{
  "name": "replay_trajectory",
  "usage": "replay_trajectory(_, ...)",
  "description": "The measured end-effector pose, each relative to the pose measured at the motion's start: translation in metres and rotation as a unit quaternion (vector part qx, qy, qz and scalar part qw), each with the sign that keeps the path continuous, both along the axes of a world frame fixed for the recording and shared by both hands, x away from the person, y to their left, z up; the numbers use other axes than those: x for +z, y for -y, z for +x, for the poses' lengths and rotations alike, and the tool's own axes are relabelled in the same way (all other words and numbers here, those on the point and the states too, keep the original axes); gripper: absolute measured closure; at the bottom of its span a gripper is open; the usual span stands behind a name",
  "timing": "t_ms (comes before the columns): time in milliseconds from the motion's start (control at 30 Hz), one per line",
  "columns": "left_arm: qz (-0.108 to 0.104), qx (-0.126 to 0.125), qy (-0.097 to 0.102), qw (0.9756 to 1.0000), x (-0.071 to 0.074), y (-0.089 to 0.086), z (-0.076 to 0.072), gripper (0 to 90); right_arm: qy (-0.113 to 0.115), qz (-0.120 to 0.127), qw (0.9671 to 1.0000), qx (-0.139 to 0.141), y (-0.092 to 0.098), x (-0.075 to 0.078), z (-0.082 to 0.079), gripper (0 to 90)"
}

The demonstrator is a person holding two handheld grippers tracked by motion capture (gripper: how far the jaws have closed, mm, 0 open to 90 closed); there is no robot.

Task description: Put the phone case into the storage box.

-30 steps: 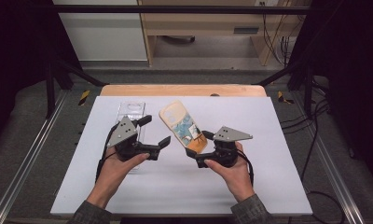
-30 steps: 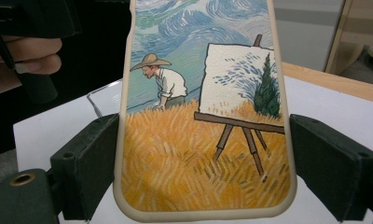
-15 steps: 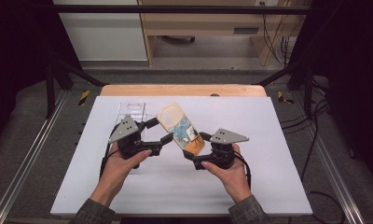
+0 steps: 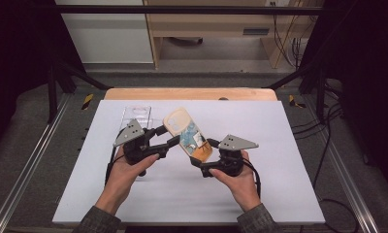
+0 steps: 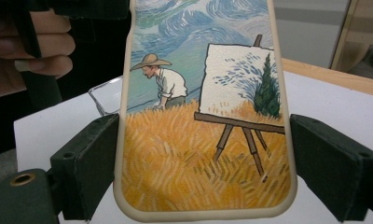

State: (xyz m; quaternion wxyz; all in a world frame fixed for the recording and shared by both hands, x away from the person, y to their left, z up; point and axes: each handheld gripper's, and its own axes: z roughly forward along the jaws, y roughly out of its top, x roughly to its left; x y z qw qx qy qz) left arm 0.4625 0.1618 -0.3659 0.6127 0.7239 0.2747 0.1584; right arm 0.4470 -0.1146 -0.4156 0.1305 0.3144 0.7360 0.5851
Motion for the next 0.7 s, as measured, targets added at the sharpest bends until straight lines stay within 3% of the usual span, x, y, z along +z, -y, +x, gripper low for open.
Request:
replay_trajectory(400,-0.017,0.000,-0.025,0.9995,0.0009,-0.0052,0.0055,53.6,-0.004,-0.003,1.0000,0.002,-0.0015,-0.0022,0.0029,12.1)
replay_trajectory(700,-0.032,-0.013,-0.045,0.9984,0.0020,-0.0051,0.0076,61.8,-0.009,-0.002,0.9999,0.006,-0.0033,-0.0061,0.0037,12.0)
